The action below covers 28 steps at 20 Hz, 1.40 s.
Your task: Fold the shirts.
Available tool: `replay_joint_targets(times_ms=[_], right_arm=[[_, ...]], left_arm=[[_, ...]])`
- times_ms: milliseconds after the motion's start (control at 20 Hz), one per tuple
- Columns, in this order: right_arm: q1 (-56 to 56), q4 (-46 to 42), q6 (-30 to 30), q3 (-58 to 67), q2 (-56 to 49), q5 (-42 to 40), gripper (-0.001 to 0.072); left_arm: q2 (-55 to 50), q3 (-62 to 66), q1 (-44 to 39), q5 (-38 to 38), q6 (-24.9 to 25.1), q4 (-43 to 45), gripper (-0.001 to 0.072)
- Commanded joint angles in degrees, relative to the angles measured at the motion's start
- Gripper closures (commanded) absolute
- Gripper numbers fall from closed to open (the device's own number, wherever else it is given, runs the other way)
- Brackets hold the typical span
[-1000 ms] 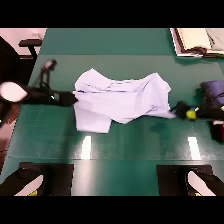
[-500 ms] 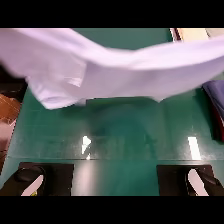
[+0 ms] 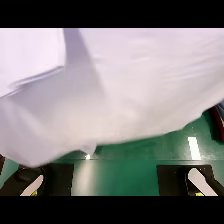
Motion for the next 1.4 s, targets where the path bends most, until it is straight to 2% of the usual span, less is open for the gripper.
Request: replay_joint_targets(times_ms=[0,100,200,450,550,650,800,1000,1350], right_arm=[[6.82,-6.27,1.70,-7.39,-4.94,1.79,0.0697],[13.81,-15.91,1.88,-13.27,-9.51,1.90,0.0697],[18.95,-21.03,2.38,-17.94,-15.50,1.68,0.0697],[22.23,-20.50,2.01,-20.41,-31.54,-5.73,0.0696],[22.23,-19.28,1.14,-17.09,-36.87,-8.92,0.0696],[22.10,-15.98,-1.22,-12.39,-41.13,-10.54,0.0696],[22.14,-13.79,-2.03,-7.80,-44.41,-9.29,0.0696],[22.95,-14.84,-2.64,-14.45,-42.80,-9.40,0.0696],[24.85,-14.34,-2.60,-31.67,-38.73,-16.28,0.0695]], left_arm=[[-5.38,-9.70,0.04,-3.48,-1.81,4.55,0.0687],[-10.62,-16.70,0.04,-1.11,-3.04,3.58,0.0687],[-16.48,-22.34,0.04,2.40,-3.02,2.62,0.0687],[-33.05,-25.31,2.36,14.67,-2.99,1.44,0.0687],[-37.55,-25.29,4.66,19.43,-2.82,-2.78,0.0687],[-39.74,-25.29,7.21,23.02,0.81,-9.92,0.0687],[-40.15,-25.31,10.58,21.03,9.35,-19.58,0.0687],[-40.17,-26.80,12.63,10.93,17.18,-20.57,0.0686],[-40.17,-37.22,12.63,13.97,18.43,-20.06,0.0685]])
